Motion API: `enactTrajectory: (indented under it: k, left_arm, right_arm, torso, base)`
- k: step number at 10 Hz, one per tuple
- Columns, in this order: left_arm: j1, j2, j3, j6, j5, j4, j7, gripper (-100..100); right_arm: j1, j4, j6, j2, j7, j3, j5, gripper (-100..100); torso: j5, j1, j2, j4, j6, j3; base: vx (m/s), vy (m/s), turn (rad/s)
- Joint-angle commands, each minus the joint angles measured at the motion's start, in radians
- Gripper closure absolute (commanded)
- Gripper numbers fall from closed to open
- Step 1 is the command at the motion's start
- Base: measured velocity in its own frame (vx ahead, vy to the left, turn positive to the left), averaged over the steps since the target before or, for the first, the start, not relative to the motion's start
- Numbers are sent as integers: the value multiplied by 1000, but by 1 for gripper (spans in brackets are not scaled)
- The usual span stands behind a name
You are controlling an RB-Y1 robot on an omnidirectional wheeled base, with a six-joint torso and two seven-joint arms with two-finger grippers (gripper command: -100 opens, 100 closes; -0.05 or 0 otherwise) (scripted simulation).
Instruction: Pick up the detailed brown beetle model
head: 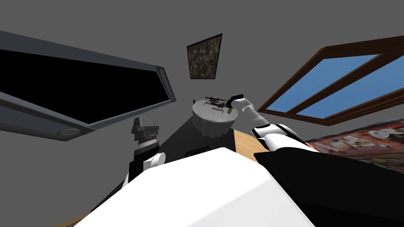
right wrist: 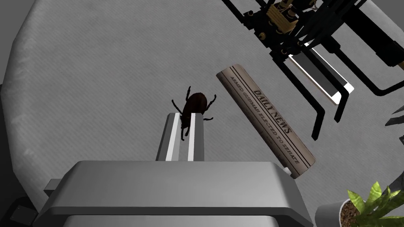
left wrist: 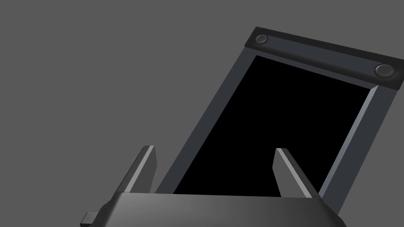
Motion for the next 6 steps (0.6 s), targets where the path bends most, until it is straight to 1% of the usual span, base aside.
enactTrajectory:
  k: [1, 2, 3, 4, 5, 6]
  left_arm:
    - [0, 0, 0, 0, 0, 0, 0, 0]
    - [0, 0, 0, 0, 0, 0, 0, 0]
    - [0, 0, 0, 0, 0, 0, 0, 0]
    - [0, 0, 0, 0, 0, 0, 0, 0]
    - [0, 0, 0, 0, 0, 0, 0, 0]
    - [0, 0, 0, 0, 0, 0, 0, 0]
  right_arm:
    - [29, -48, -1, -31, -4, 41, -50, 100]
    - [29, -48, -1, -31, -4, 41, -83, 100]
    - [68, -79, -38, -76, -45, 90, -118, 100]
    - [91, -105, -38, -99, -68, 122, -142, 100]
    - [124, -137, -38, -134, -79, 148, -178, 100]
    - [124, -181, -38, -143, -79, 172, -205, 100]
  torso:
    - [0, 0, 0, 0, 0, 0]
    - [0, -2, 2, 1, 0, 1]
    - [0, -3, 4, 1, 1, 2]
    - [0, -1, 1, 1, 2, 1]
    - [0, 0, -1, 0, 1, -1]
    - [0, -1, 0, 0, 0, 0]
  base:
    - [10, 2, 28]
    - [-8, -5, 4]
    - [84, 46, -109]
    - [110, 68, -76]
    - [54, 31, 1]
    - [0, 0, 0]
